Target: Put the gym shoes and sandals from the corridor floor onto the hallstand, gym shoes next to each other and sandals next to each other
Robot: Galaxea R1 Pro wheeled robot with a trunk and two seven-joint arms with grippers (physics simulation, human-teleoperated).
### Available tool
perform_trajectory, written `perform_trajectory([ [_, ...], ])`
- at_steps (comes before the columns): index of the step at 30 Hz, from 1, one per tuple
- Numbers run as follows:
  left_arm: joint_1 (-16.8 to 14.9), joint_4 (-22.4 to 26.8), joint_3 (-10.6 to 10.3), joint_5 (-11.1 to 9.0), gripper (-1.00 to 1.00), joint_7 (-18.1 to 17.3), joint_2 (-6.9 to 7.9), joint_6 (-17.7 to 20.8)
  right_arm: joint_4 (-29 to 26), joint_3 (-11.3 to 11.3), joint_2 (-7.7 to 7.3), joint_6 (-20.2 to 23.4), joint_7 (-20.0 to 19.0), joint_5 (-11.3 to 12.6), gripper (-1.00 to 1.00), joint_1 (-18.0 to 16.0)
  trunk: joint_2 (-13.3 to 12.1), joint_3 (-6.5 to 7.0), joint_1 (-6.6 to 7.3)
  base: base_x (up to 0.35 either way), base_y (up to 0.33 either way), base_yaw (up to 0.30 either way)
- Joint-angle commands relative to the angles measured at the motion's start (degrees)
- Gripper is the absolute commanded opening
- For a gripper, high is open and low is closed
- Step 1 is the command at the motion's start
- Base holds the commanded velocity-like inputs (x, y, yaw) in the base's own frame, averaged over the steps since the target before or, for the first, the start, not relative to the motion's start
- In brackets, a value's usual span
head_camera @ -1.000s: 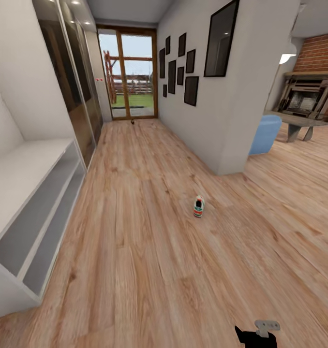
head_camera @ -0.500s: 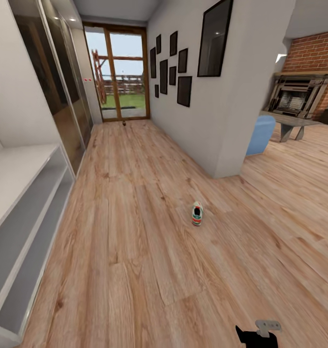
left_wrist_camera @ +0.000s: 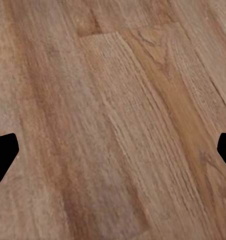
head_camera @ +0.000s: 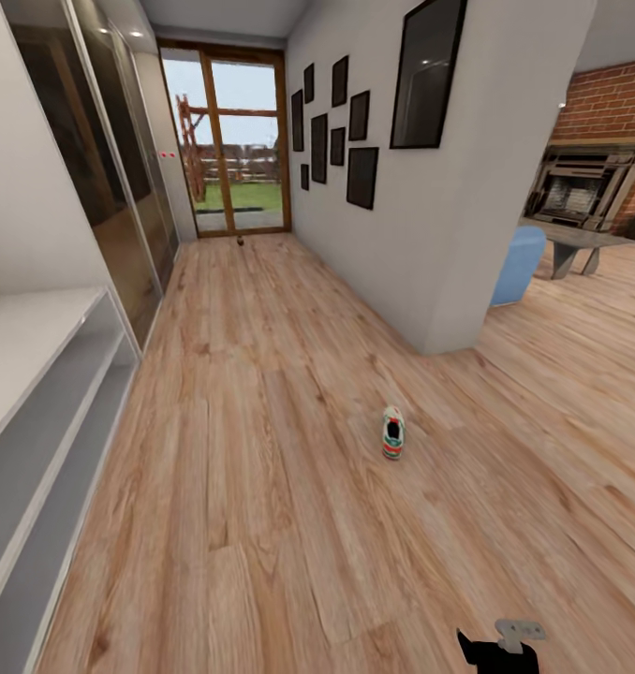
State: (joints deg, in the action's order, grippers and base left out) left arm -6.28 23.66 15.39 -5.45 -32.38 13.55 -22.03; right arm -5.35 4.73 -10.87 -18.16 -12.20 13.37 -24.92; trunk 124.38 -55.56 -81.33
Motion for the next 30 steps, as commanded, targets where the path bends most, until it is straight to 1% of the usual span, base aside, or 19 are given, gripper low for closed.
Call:
perform_trajectory([
  [1, -0.05, -0.07, 0.17, -0.53, 1.00, -0.58, -0.01, 0.15, 0.06, 0.46, -0.03, -0.20, -0.21, 0.61, 1.00, -0.04, 0.02, -0.05, -0.03, 0.332, 0.109, 0.000],
  [9, -0.05, -0.08, 0.17, -0.53, 1.00, -0.58, -0.01, 0.15, 0.01, 0.46, -0.04, -0.20, -0.20, 0.61, 1.00, -0.04, 0.02, -0.04, -0.03, 0.325, 0.133, -0.020],
  [19, -0.05, -0.09, 0.17, -0.61, 1.00, -0.58, 0.01, 0.08, 0.05, 0.46, -0.06, -0.20, -0.20, 0.61, 1.00, -0.04, 0.02, 0.16, -0.03, 0.251, 0.200, -0.243],
  [22, -0.05, -0.10, 0.17, -0.62, 1.00, -0.58, -0.01, 0.07, 0.07, 0.46, -0.07, -0.20, -0.20, 0.61, 1.00, -0.04, 0.02, 0.23, -0.03, 0.136, 0.185, -0.276],
  [25, -0.05, -0.10, 0.17, -0.62, 1.00, -0.58, -0.01, 0.06, 0.07, 0.46, -0.04, -0.20, -0.20, 0.61, 1.00, -0.04, 0.02, 0.32, -0.03, 0.022, 0.033, -0.265],
  [30, -0.05, -0.11, 0.17, -0.57, 1.00, -0.58, -0.02, 0.06, 0.08, 0.46, -0.03, -0.19, -0.20, 0.61, 1.00, -0.04, 0.02, 0.35, -0.03, 0.004, 0.006, -0.057],
])
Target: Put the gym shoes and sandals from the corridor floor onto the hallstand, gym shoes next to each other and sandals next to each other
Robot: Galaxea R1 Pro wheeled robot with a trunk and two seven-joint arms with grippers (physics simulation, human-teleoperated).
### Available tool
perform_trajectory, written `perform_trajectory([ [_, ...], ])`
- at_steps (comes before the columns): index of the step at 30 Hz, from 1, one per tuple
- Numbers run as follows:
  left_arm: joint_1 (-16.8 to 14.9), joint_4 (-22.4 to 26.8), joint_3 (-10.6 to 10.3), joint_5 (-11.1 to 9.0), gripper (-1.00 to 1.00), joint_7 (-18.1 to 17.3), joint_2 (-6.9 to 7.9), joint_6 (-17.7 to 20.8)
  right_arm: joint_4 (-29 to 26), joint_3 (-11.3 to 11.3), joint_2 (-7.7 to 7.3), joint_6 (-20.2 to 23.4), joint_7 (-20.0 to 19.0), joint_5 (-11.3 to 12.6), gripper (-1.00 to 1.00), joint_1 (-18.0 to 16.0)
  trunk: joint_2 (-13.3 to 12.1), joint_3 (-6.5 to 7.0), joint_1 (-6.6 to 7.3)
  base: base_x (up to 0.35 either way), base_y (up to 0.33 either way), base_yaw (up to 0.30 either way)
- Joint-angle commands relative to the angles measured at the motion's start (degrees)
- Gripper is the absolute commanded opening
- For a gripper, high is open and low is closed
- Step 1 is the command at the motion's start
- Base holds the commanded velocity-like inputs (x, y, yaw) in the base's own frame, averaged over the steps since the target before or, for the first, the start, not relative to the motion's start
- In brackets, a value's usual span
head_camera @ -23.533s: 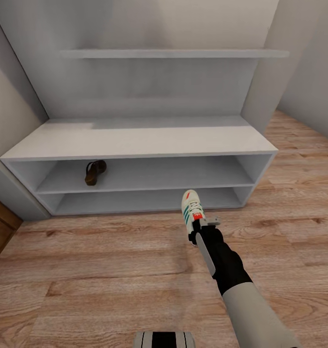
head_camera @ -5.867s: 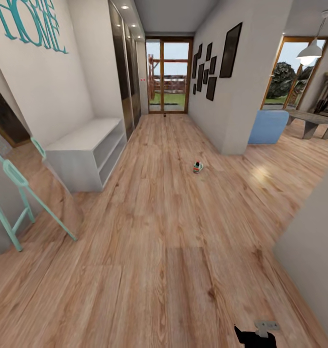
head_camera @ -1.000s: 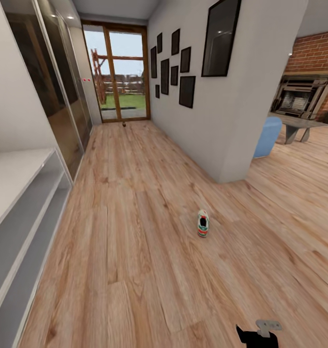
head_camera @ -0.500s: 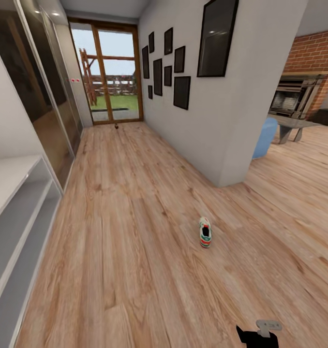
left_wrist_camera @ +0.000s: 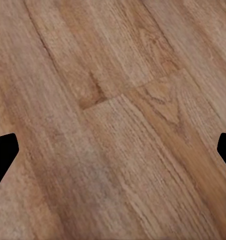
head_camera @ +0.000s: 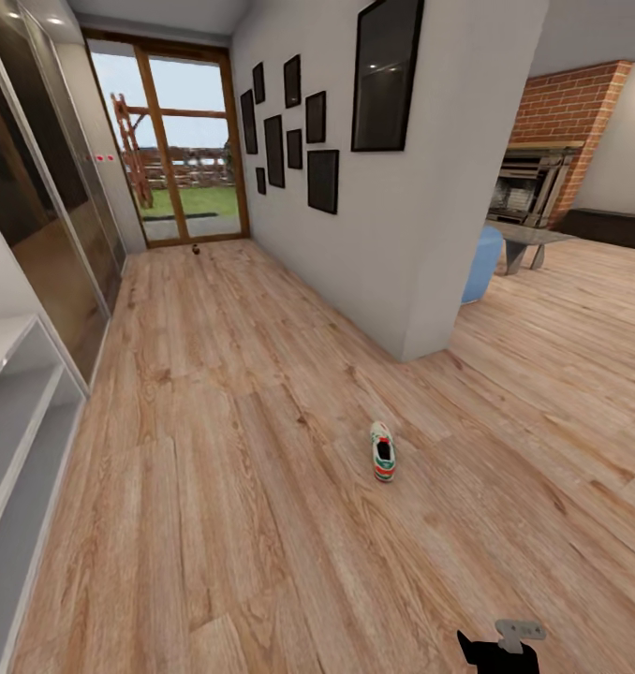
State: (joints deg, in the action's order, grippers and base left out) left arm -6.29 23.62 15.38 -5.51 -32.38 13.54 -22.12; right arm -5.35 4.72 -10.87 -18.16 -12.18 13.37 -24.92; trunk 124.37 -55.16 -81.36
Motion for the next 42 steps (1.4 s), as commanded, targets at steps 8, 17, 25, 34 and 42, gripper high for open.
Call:
perform_trajectory([
  [8, -0.04, -0.07, 0.18, -0.55, 1.00, -0.58, -0.01, 0.15, -0.24, 0.39, 0.14, -0.20, -0.14, 0.67, 1.00, -0.04, 0.02, -0.04, 0.01, 0.001, 0.001, -0.010],
  [17, -0.04, -0.07, 0.21, -0.43, 1.00, -0.57, 0.05, 0.15, -6.59, 0.36, 0.45, 0.32, 3.80, 0.55, 1.00, -0.10, 0.02, -0.04, 0.01, 0.000, 0.000, 0.000],
  [25, -0.04, -0.07, 0.23, -0.38, 1.00, -0.57, 0.08, 0.15, -25.69, 0.68, 3.10, 13.13, 18.52, 0.33, 1.00, -1.25, 0.02, -0.04, 0.01, 0.000, 0.000, 0.000],
  [34, -0.04, -0.07, 0.27, -0.38, 1.00, -0.57, 0.08, 0.15, -32.87, 0.75, 5.35, 25.91, 21.04, 0.29, 1.00, -3.83, 0.02, -0.04, 0.01, 0.000, 0.000, 0.000],
  [42, -0.18, 0.44, 0.32, -0.47, 1.00, -0.57, 0.11, 0.21, -33.17, 0.85, 5.67, 27.08, 21.13, 0.30, 1.00, -4.12, 0.02, -0.04, 0.01, 0.000, 0.000, 0.000],
])
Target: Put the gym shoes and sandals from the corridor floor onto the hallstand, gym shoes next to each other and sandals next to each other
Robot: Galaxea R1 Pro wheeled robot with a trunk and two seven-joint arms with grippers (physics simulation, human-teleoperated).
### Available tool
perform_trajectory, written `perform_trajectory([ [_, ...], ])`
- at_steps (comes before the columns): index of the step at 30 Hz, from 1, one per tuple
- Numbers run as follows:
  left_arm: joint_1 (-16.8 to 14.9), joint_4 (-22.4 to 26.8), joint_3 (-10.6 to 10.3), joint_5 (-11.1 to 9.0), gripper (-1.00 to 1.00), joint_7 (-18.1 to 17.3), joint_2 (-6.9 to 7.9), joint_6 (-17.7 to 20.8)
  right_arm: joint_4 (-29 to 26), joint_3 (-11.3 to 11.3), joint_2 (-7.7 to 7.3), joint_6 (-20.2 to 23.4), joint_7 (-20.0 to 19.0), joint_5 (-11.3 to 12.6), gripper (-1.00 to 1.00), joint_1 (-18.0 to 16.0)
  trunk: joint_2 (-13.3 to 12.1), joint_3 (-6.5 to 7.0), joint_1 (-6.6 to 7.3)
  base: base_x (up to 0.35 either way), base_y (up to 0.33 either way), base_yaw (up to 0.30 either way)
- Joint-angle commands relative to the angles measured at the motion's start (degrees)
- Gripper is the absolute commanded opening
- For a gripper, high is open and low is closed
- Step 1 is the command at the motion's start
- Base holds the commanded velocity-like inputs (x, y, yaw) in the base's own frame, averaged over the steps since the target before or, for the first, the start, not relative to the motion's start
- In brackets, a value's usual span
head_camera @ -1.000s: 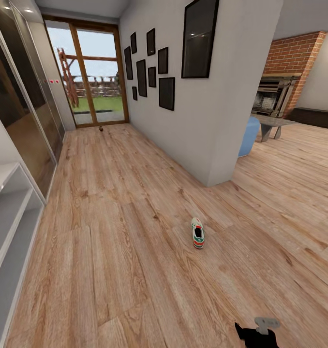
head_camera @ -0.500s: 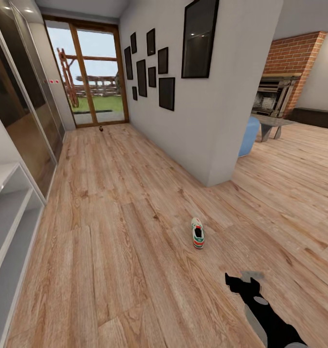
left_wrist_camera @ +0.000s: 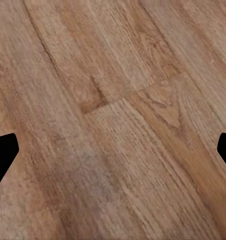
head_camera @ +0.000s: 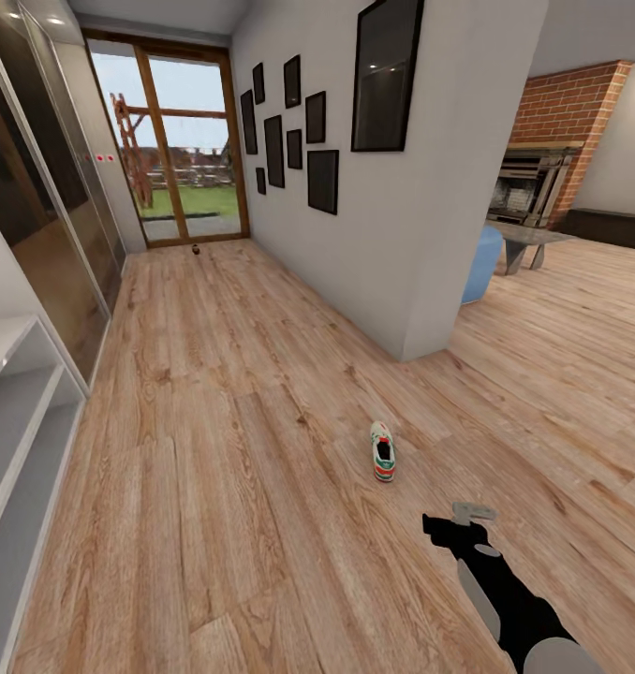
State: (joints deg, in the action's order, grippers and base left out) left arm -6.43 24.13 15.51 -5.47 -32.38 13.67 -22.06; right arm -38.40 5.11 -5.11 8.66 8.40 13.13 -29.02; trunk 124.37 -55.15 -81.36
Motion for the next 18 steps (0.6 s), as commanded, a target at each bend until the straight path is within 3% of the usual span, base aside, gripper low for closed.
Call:
perform_trajectory([
  [1, -1.49, 1.09, 0.66, -0.43, 1.00, -0.36, 0.37, 0.66, -0.31, 1.56, 0.02, 0.30, 0.43, 0.57, 1.00, -0.06, 0.02, -0.05, 0.01, 0.000, 0.000, 0.000],
  [5, -5.90, 1.27, 1.22, -0.25, 1.00, 1.59, 0.40, 1.11, -0.38, 4.21, 1.20, 0.34, 0.59, 0.52, 1.00, -0.09, 0.02, -0.05, 0.01, 0.000, 0.000, 0.000],
  [6, -11.45, 1.04, 1.06, 0.07, 1.00, 5.42, 0.08, 1.58, -0.53, 5.65, 2.81, 0.38, 0.89, 0.44, 1.00, -0.22, 0.02, -0.05, 0.01, 0.000, 0.000, 0.000],
  [9, -15.86, 0.97, 0.88, 0.24, 1.00, 7.69, -0.09, 3.29, -0.57, 6.09, 3.40, 0.39, 1.24, 0.47, 1.00, -0.79, 0.02, -0.05, 0.01, 0.000, 0.000, 0.000],
  [18, -22.35, 1.64, 0.83, 0.31, 1.00, 8.99, -0.79, 12.13, -0.53, 6.28, 3.84, 0.39, 1.50, 0.59, 1.00, -3.05, 0.02, -0.05, 0.01, 0.000, 0.000, 0.000],
])
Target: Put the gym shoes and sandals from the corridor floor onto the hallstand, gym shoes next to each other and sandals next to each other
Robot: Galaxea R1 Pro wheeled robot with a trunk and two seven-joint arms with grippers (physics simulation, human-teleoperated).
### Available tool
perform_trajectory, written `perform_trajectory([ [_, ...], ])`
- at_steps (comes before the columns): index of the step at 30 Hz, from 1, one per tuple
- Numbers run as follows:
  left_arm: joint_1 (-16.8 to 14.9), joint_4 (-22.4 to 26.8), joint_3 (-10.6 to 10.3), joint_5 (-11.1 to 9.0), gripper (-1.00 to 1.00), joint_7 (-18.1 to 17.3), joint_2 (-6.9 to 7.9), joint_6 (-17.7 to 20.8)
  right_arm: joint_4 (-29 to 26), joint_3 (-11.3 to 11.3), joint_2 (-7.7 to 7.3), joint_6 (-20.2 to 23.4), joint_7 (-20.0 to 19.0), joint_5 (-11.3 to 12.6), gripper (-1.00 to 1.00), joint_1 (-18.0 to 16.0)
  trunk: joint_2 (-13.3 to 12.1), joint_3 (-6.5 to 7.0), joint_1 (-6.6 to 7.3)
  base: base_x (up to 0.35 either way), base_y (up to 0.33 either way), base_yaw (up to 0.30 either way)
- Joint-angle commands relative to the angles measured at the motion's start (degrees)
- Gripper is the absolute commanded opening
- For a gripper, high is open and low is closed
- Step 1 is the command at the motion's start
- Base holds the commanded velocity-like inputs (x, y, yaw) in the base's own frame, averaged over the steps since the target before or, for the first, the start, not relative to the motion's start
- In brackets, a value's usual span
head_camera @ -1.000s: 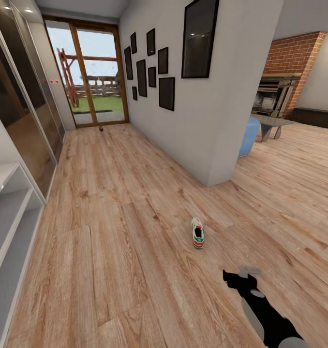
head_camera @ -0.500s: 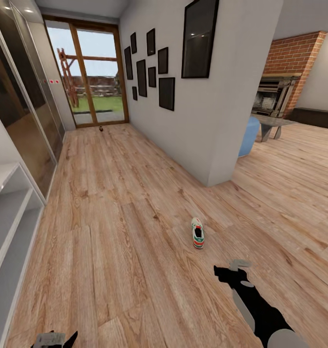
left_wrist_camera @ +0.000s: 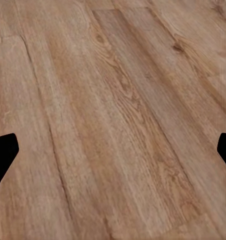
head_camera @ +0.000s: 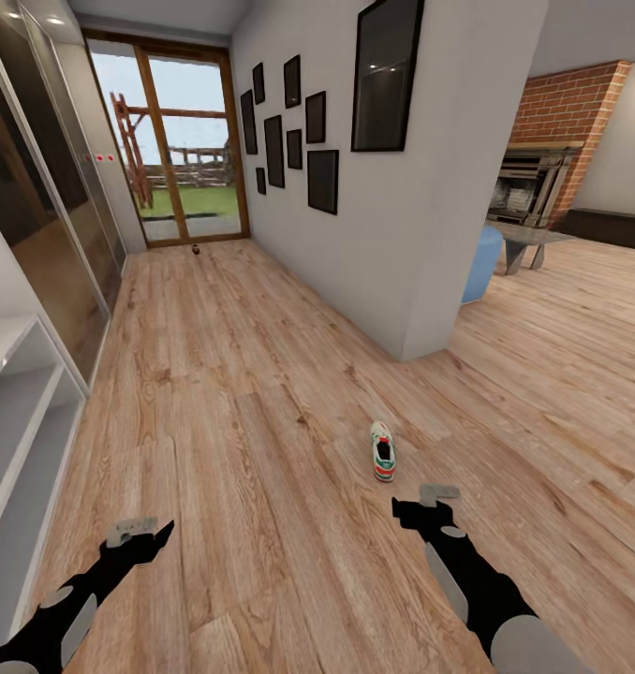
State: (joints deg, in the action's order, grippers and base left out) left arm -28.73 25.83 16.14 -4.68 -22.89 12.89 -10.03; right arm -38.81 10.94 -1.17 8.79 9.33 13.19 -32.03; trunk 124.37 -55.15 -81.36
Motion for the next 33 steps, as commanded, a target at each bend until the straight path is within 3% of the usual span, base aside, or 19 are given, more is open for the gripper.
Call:
perform_trajectory([
  [1, -0.34, 0.11, 0.22, -0.48, 1.00, -0.51, -0.16, 0.63, -0.13, 0.46, -0.07, 0.25, 0.57, 0.56, 1.00, -0.16, 0.02, -0.05, 0.01, 0.000, 0.000, 0.000],
  [14, -1.00, 1.70, -1.16, 0.17, 1.00, -0.60, -2.61, 2.57, -0.13, 0.63, 0.42, 0.06, 0.53, 0.72, 1.00, -0.64, 0.02, -0.05, 0.01, 0.143, 0.000, 0.000],
  [21, -1.02, 1.84, -2.39, 0.47, 1.00, -0.58, -3.03, 2.55, 0.00, 0.66, 0.59, -0.03, 0.52, 0.63, 1.00, -0.66, 0.02, -0.05, 0.01, 0.316, 0.000, 0.000],
  [33, -1.54, 2.05, -2.63, 0.45, 1.00, -0.65, -3.62, -0.11, -0.03, 0.79, 0.64, -0.80, 0.51, 0.61, 1.00, -0.66, 0.02, -0.05, 0.01, 0.335, 0.000, 0.000],
])
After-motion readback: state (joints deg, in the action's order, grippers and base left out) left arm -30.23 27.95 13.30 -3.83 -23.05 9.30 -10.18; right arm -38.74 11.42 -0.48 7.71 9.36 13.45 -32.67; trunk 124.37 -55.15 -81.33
